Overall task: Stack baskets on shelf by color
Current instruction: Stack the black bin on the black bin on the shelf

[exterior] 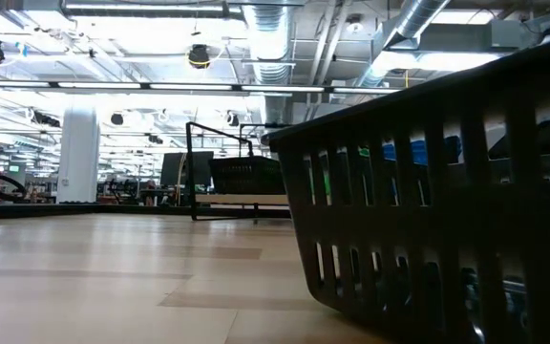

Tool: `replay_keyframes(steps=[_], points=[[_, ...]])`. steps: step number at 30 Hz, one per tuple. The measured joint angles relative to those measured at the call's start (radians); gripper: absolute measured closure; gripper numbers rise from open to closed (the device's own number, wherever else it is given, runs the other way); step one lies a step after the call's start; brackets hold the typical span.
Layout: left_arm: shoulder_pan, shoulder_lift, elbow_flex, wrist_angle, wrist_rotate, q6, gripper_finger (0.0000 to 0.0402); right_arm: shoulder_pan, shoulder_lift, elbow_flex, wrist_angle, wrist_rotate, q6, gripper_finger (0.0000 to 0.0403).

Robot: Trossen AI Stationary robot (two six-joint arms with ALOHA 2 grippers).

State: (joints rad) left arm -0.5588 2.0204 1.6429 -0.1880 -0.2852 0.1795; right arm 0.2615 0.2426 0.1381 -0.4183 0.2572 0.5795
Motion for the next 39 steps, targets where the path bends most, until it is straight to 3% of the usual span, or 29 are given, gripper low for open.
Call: replay_keyframes(steps=[3,13,24,31,39], points=[[0.007,0.065,0.02,-0.002,0.014,0.003,0.0172,0.0,-0.002,-0.003,-0.004,-0.004,0.006,0.0352],[0.018,0.257,0.212,-0.069,0.198,-0.015,0.0172,0.0,-0.001,-0.003,-0.01,-0.044,0.005,0.0352],[0.006,0.356,0.386,-0.102,0.201,-0.087,0.0172,0.0,-0.001,-0.002,-0.01,-0.052,-0.028,0.0352],[0.042,0.356,0.387,-0.366,0.084,-0.258,0.0172,0.0,-0.001,-0.001,-0.01,-0.053,-0.031,0.0352],[0.114,0.356,0.366,-0.699,0.039,-0.332,0.0172,0.0,-0.001,-0.001,-0.009,-0.053,-0.03,0.0352]])
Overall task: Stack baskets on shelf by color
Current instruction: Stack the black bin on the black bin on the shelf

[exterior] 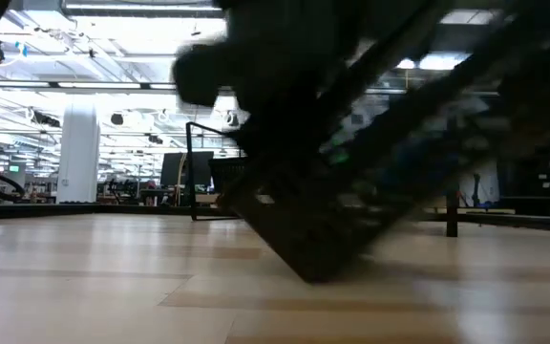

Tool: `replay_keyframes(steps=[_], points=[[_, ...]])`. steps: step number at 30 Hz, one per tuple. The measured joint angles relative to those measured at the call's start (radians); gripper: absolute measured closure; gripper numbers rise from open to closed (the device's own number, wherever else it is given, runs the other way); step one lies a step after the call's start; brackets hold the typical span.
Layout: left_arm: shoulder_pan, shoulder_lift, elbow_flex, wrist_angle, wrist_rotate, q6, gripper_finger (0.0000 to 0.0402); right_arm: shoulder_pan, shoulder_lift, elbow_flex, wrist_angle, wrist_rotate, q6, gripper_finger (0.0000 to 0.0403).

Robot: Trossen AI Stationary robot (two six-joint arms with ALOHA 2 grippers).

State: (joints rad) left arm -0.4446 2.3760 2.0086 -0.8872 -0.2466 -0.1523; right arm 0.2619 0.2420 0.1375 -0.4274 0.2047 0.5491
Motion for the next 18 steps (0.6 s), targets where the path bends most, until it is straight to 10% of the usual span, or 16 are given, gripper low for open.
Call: replay_keyframes(steps=[10,18], points=[[0.076,-0.005,0.001,-0.485,-0.307,-0.051,0.0172,0.0,0.0,0.001,0.0,0.0,0.0,0.0352],[0.078,-0.008,0.123,-0.685,-0.298,-0.17,0.0172,0.0,0.0,0.001,0.001,0.0,0.001,0.0352]])
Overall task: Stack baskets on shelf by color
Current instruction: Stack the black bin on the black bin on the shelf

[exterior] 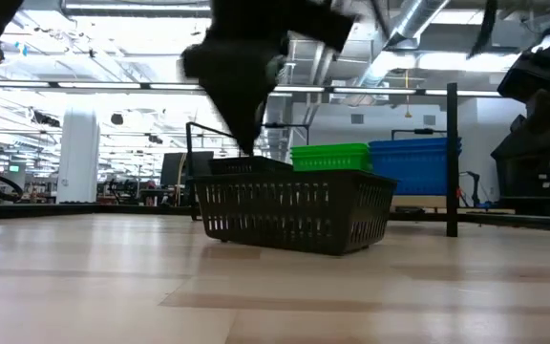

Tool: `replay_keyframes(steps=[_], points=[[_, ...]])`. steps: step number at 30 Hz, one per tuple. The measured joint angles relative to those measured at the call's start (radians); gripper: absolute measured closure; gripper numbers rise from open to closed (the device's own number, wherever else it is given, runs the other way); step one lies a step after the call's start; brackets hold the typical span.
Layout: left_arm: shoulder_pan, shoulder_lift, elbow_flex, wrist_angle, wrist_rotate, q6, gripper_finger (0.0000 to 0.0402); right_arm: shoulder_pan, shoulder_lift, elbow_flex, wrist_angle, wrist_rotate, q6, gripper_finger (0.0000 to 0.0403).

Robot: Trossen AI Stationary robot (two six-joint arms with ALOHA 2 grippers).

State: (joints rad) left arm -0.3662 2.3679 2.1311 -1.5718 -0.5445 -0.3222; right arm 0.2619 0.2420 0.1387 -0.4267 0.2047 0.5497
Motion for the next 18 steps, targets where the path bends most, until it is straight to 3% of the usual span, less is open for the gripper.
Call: replay_keyframes(steps=[9,16,18], points=[[-0.008,-0.016,0.223,0.045,0.034,-0.481,0.0172,0.0,0.0,0.0,0.0,0.0,-0.008,0.0352],[-0.027,-0.001,0.226,0.496,0.106,-0.377,0.0172,0.0,0.0,0.0,0.0,-0.003,-0.009,0.0352],[-0.028,0.013,0.222,0.547,0.116,-0.381,0.0172,0.0,0.0,0.0,-0.001,-0.013,-0.008,0.0352]])
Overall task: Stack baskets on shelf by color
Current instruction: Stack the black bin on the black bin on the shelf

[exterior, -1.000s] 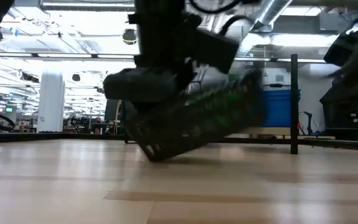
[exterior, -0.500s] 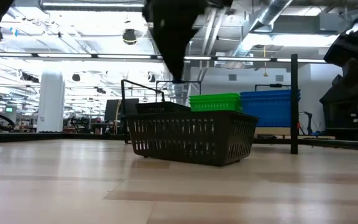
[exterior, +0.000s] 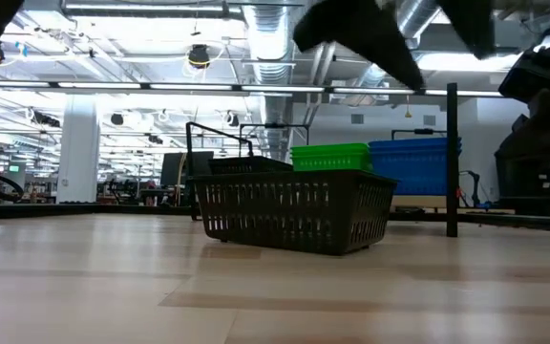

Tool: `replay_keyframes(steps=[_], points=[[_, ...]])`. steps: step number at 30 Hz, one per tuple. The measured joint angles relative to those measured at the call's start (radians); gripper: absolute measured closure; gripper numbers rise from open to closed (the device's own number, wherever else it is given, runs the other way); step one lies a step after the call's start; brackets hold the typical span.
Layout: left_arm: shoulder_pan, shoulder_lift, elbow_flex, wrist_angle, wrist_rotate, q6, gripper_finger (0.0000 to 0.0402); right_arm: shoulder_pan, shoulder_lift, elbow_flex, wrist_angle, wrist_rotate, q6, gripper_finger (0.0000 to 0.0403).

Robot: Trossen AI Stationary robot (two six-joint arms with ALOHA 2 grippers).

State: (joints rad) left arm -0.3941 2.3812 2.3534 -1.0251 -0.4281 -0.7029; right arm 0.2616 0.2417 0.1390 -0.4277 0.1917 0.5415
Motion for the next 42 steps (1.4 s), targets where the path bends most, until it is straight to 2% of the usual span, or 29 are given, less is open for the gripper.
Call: replay_keyframes(steps=[2,8,12,17,22,26,33,37,42], points=[[0.001,0.027,0.0,0.039,0.002,-0.005,0.0172,0.0,0.0,0.0,-0.001,-0.012,0.0,0.0352],[0.008,0.062,-0.003,-0.094,-0.037,-0.041,0.0172,0.0,0.001,0.0,-0.002,-0.032,0.011,0.0352],[0.01,0.094,-0.002,-0.114,-0.052,-0.092,0.0172,0.0,0.009,0.001,-0.003,-0.037,0.015,0.0352],[0.013,0.146,-0.006,-0.138,0.008,-0.096,0.0172,0.0,0.024,0.002,-0.002,-0.037,0.015,0.0352],[0.015,0.167,-0.006,-0.126,0.018,-0.107,0.0176,0.0,0.037,0.002,-0.003,-0.037,0.016,0.0352],[0.016,0.174,-0.007,-0.144,0.032,-0.107,0.022,0.0,0.045,0.001,-0.003,-0.037,0.018,0.0352],[0.016,0.174,-0.007,-0.165,0.057,-0.047,0.038,0.0,0.047,0.001,-0.004,-0.037,0.018,0.0352],[0.012,0.171,0.0,-0.2,0.09,0.07,0.0397,0.0,0.047,0.001,-0.004,-0.037,0.018,0.0352],[-0.012,0.093,0.002,-0.286,0.178,0.17,0.0401,0.0,0.047,0.001,-0.004,-0.037,0.011,0.0352]])
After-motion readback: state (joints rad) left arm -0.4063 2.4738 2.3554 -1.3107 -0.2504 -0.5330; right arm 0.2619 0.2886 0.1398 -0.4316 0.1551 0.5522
